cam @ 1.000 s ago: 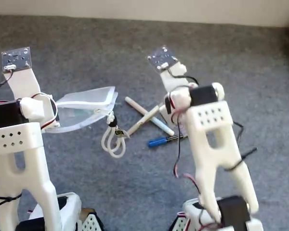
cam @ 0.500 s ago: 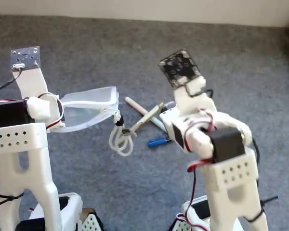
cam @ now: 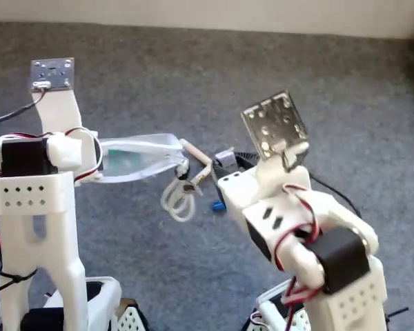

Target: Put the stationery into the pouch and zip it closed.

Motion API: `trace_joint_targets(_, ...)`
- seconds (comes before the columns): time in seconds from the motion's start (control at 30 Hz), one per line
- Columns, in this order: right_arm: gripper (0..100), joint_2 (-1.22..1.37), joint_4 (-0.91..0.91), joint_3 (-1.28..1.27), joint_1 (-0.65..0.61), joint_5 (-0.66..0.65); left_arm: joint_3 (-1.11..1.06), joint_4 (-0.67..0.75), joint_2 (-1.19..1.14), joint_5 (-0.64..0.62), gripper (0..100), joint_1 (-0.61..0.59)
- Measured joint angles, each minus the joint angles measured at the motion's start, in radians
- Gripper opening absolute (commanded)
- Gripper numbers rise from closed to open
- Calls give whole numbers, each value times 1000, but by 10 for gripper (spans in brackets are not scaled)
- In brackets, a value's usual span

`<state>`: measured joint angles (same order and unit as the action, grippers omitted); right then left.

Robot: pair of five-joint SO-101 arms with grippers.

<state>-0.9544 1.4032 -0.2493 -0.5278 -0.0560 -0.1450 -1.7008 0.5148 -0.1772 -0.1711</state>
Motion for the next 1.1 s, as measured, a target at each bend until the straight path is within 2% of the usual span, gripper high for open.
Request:
trace_joint_targets(0.4,4,-109,-166,-5,-183,0,40,-8,0,0,7,83)
trace_joint_targets(0.6,4,-114,-377,-141,-245,0,40,-9,0,0,7,86)
trace_joint_targets(1.1,4,-114,-1000,-512,-262,0,40,-9,0,-18,10,86)
